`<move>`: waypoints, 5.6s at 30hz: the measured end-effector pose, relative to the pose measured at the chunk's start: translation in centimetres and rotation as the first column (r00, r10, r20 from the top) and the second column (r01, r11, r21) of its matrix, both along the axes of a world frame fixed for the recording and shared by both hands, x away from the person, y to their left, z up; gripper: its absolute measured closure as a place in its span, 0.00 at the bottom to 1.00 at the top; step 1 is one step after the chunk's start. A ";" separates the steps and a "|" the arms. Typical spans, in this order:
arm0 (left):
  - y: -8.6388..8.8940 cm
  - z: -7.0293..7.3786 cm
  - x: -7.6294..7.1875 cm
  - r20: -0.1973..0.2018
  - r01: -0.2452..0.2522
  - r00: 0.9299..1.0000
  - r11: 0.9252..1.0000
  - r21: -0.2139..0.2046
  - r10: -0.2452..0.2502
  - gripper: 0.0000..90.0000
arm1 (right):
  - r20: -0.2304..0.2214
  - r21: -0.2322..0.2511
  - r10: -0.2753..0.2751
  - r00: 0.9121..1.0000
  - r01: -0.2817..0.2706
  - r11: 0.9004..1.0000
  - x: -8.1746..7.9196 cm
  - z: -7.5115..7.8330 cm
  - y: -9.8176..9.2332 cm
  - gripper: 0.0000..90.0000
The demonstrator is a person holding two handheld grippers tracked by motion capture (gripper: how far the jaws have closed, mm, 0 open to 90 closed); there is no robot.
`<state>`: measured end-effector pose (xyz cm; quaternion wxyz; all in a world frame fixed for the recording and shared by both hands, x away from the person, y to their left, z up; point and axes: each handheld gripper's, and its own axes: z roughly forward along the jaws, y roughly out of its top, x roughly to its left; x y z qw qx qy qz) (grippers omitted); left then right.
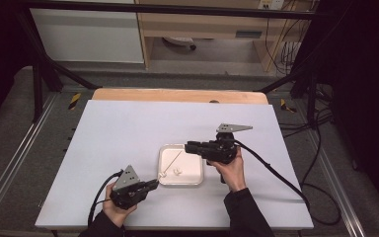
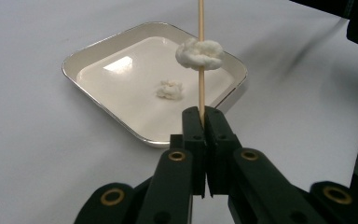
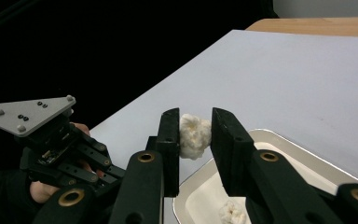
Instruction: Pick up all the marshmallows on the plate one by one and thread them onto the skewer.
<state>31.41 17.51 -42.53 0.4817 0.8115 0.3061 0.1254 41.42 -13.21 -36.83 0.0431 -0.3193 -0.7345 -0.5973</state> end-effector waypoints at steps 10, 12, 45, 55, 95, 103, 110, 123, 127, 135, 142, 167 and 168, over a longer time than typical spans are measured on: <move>-0.1 0.0 -0.1 0.004 0.008 1.000 1.000 0.002 -0.008 0.98 | -0.019 0.015 0.016 1.000 -0.016 1.000 0.1 -0.4 0.4 0.82; -0.1 0.0 -0.1 0.005 0.009 1.000 1.000 0.001 -0.009 0.98 | -0.022 0.014 0.018 1.000 -0.018 1.000 0.1 -0.4 0.4 0.82; 0.0 0.0 -0.4 0.031 0.005 1.000 1.000 -0.018 -0.005 0.98 | -0.023 0.079 0.039 0.999 -0.037 0.996 -1.2 -1.6 1.7 0.87; -0.2 -0.2 -0.5 0.031 -0.001 1.000 1.000 -0.021 0.002 0.98 | -0.013 0.104 0.028 1.000 -0.026 0.994 -1.8 -1.9 2.1 0.88; -1.1 0.1 -0.6 0.061 0.000 0.998 0.997 -0.074 0.004 0.98 | -0.029 0.095 0.074 0.997 -0.071 0.993 -3.4 -4.2 3.3 0.88; -1.2 -0.2 -0.4 0.042 -0.009 0.999 0.998 -0.057 0.011 0.98 | -0.043 0.053 0.079 0.996 -0.077 0.996 -3.6 -5.1 4.0 0.86; -0.7 -0.2 -0.2 0.024 -0.019 0.999 0.997 -0.073 0.021 0.98 | 0.003 0.043 0.056 0.998 -0.056 0.998 -3.6 -4.3 3.5 0.67; 0.6 -0.1 0.1 0.011 -0.040 0.999 0.997 -0.073 0.041 0.98 | 0.102 -0.180 -0.008 0.995 0.027 0.983 -3.0 -3.1 2.1 0.22; 1.0 -0.1 0.2 0.008 -0.047 0.999 0.996 -0.073 0.048 0.98 | 0.116 -0.254 -0.011 0.993 0.041 0.966 -2.7 -3.6 2.2 0.14; 1.4 -0.1 0.4 -0.001 -0.057 0.998 0.996 -0.074 0.057 0.98 | 0.120 -0.359 0.007 0.993 0.037 0.933 -2.3 -4.4 2.4 0.09; 1.5 -0.2 0.5 -0.006 -0.061 0.998 0.996 -0.068 0.060 0.98 | 0.116 -0.383 0.003 0.993 0.042 0.923 -1.8 -4.9 2.7 0.09; 1.6 -0.4 0.7 -0.019 -0.067 0.998 0.996 -0.063 0.066 0.98 | 0.077 -0.494 0.019 0.997 0.022 0.869 -0.2 -7.4 6.1 0.27; 1.6 -0.4 0.7 -0.020 -0.067 0.998 0.996 -0.062 0.066 0.98 | 0.075 -0.490 0.016 0.997 0.023 0.871 -0.2 -7.6 6.2 0.29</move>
